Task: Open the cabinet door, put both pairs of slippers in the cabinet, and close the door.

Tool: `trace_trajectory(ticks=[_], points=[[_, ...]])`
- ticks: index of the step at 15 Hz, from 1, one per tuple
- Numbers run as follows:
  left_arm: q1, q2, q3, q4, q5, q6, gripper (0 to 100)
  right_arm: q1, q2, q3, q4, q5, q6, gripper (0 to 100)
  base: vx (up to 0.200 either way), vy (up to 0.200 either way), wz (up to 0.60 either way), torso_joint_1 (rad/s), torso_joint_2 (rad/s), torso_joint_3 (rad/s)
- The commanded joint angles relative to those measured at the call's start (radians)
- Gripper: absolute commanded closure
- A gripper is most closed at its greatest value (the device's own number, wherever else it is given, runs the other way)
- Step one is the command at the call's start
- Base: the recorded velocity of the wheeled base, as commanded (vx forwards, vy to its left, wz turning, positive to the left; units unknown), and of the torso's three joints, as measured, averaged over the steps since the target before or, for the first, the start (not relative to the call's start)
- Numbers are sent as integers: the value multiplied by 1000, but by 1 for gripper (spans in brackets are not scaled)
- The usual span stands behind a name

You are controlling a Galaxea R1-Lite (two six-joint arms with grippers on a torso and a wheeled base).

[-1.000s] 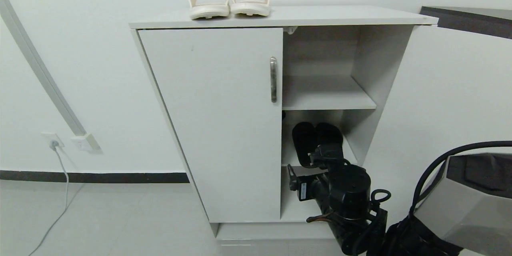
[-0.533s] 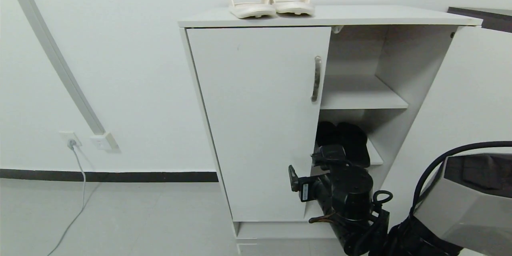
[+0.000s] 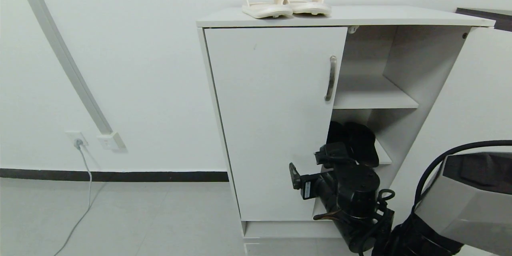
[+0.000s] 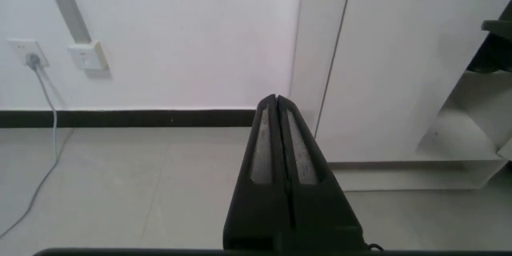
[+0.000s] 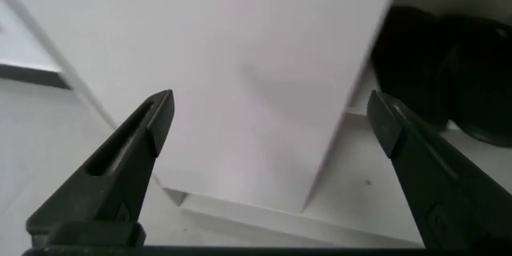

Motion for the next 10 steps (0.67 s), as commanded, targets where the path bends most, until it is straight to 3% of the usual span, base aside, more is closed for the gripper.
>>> trace_trajectory(ticks=[1, 10], points=[[1, 1, 0, 0, 1, 0, 100, -3, 5, 25, -21, 24, -17, 0, 0, 0, 0, 0, 0, 0], [1, 1, 0, 0, 1, 0, 100, 6, 13, 43, -49, 73, -22, 0, 0, 0, 0, 0, 0, 0]])
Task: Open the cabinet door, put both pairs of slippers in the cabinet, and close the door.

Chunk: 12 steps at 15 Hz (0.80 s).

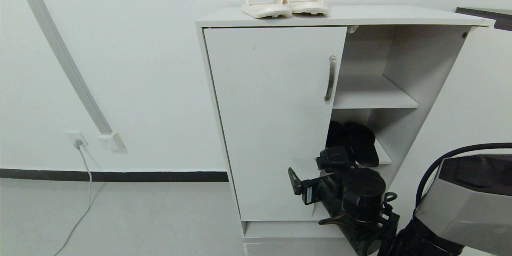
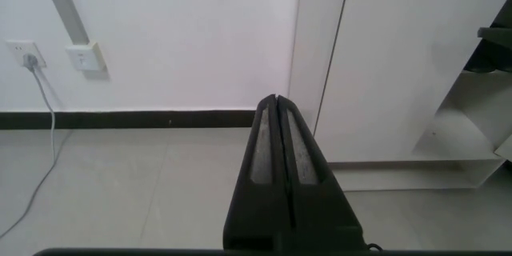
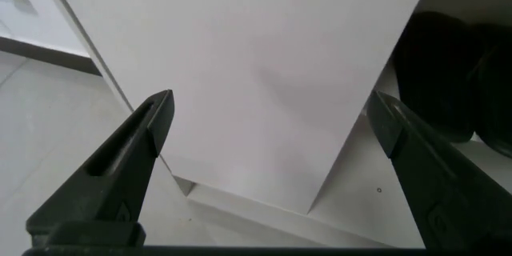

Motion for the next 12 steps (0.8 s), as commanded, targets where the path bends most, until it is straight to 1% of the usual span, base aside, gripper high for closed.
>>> trace_trajectory(ticks=[1, 2, 9, 12], points=[[0, 1, 0, -1, 0, 0, 100, 8, 5, 4, -11, 8, 1, 0, 0, 0, 0, 0, 0, 0], [0, 1, 0, 1, 0, 0, 100, 9, 5, 15, -22, 26, -3, 0, 0, 0, 0, 0, 0, 0], [0, 1, 0, -1, 0, -2, 100, 9, 16, 32, -53, 47, -17, 0, 0, 0, 0, 0, 0, 0], [0, 1, 0, -1, 0, -2, 100, 9, 19, 34, -53, 47, -20, 0, 0, 0, 0, 2, -175, -286]])
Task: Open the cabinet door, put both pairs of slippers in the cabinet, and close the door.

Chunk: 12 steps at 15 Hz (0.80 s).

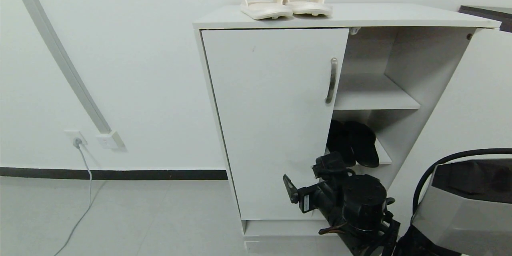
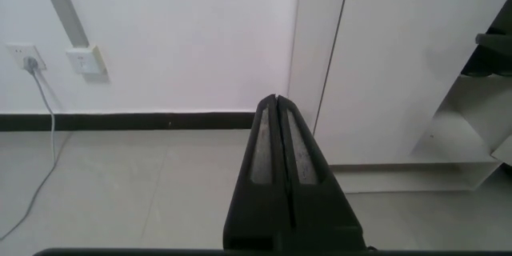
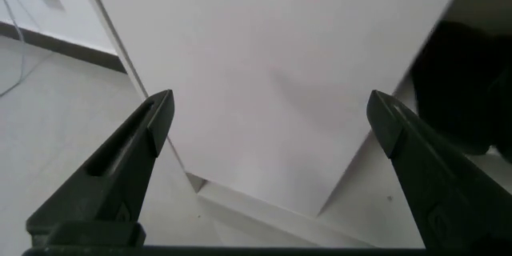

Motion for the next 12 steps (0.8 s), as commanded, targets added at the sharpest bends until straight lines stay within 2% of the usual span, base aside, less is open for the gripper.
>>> trace_trajectory(ticks=[1, 5, 12], points=[[1, 1, 0, -2, 0, -1, 100, -1, 4, 0, -4, -1, 0, 0, 0, 0, 0, 46, -334, -364], [1, 1, 0, -2, 0, 1, 100, -1, 4, 0, -2, 1, 0, 0, 0, 0, 0, 55, -522, -361], [1, 1, 0, -2, 0, 1, 100, 1, 6, 3, -4, 1, 0, 0, 0, 0, 0, 127, -464, -332]])
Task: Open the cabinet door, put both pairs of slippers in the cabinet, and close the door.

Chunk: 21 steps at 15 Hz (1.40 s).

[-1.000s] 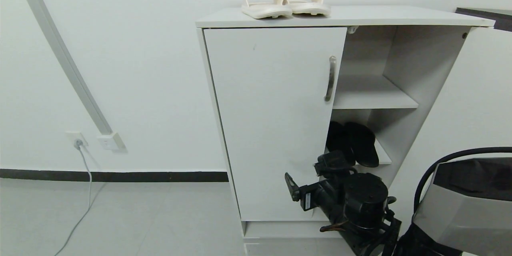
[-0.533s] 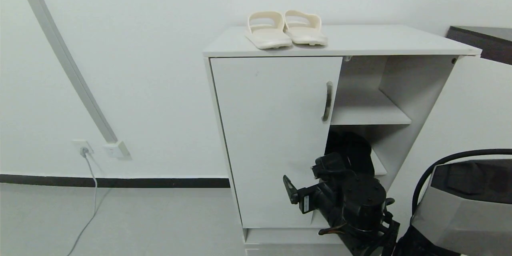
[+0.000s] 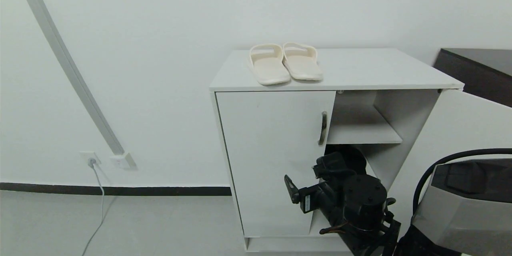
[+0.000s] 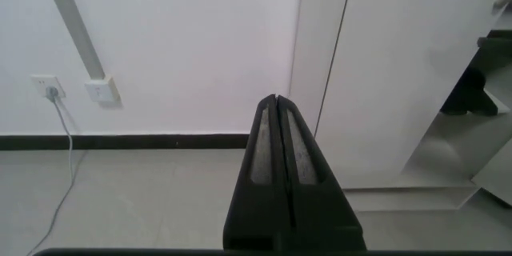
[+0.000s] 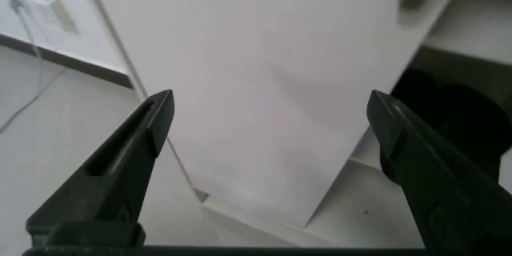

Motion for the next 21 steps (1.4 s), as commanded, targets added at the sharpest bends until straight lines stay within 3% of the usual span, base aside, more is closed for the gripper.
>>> trace_trajectory(ticks=[1, 16, 18, 21], points=[[0, 1, 0, 0, 1, 0, 100, 0, 2, 0, -1, -1, 0, 0, 0, 0, 0, 168, -481, -315], [-2, 1, 0, 0, -1, 0, 100, 4, 16, 21, -51, 2, -29, 0, 0, 0, 0, 213, -527, -322], [0, 1, 0, 0, -1, 0, 100, -2, 22, 47, -82, 64, -72, 0, 0, 0, 0, 139, -329, -185], [0, 1, 0, 0, 1, 0, 100, -5, 30, 44, -82, 64, -83, 0, 0, 0, 0, 34, -65, -37]])
